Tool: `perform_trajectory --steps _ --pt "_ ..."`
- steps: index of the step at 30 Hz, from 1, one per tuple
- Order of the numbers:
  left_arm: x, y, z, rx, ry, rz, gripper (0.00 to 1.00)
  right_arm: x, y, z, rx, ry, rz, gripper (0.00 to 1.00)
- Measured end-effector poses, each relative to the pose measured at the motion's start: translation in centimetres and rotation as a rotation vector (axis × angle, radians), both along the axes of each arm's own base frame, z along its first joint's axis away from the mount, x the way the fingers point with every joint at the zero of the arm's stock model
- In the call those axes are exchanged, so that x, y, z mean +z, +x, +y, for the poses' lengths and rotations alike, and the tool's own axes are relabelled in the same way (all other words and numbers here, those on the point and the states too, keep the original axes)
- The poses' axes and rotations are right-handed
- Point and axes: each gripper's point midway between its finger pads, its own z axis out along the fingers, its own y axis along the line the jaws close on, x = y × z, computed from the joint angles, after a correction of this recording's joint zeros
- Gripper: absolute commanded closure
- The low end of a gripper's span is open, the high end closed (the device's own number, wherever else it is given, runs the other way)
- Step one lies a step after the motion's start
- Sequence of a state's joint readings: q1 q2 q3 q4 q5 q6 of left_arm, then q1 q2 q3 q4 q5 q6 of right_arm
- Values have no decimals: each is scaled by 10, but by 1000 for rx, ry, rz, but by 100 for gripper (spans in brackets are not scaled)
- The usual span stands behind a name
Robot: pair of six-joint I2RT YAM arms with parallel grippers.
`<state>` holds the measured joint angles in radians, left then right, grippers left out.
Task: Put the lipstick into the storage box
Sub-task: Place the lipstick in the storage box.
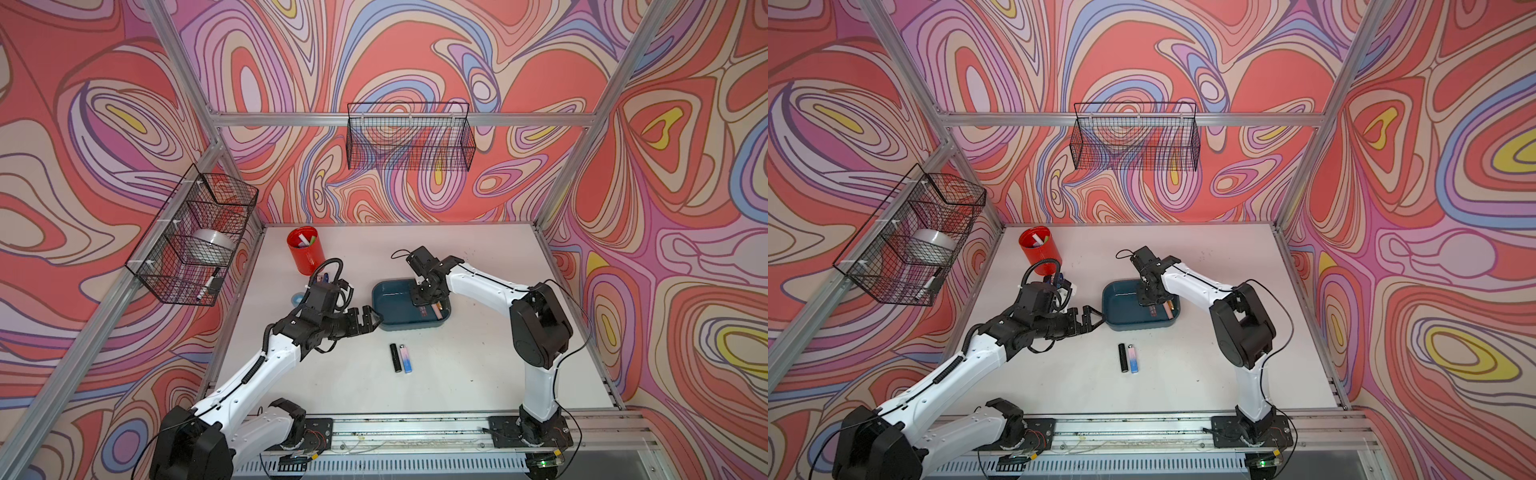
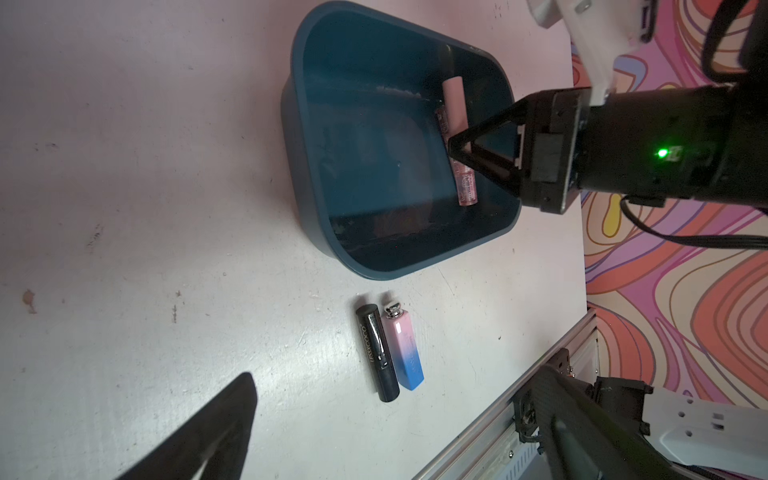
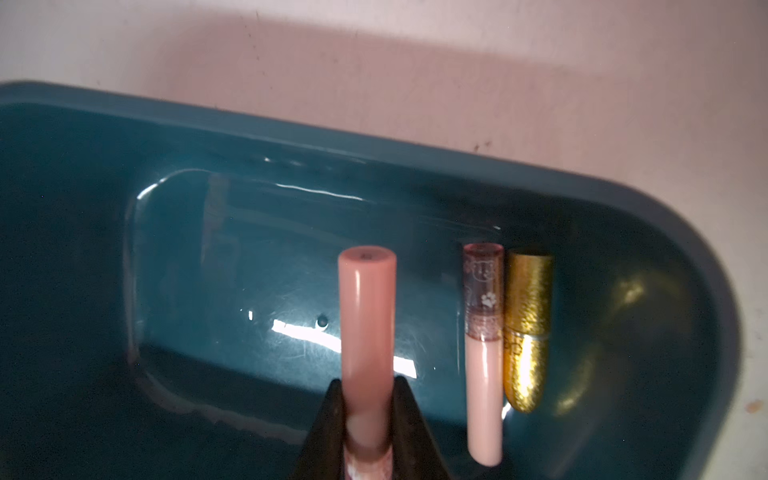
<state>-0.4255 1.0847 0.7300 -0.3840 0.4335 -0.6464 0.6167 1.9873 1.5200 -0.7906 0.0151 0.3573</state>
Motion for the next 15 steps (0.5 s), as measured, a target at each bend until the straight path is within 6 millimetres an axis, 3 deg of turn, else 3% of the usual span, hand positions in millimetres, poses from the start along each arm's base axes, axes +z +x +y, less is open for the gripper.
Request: perform_trajectory --steps 10,15 --pt "-1 12 -5 -21 22 4 0 -23 8 -1 -1 18 32 81" --pt "1 17 -8 -30 30 1 0 -31 6 -2 0 24 47 75"
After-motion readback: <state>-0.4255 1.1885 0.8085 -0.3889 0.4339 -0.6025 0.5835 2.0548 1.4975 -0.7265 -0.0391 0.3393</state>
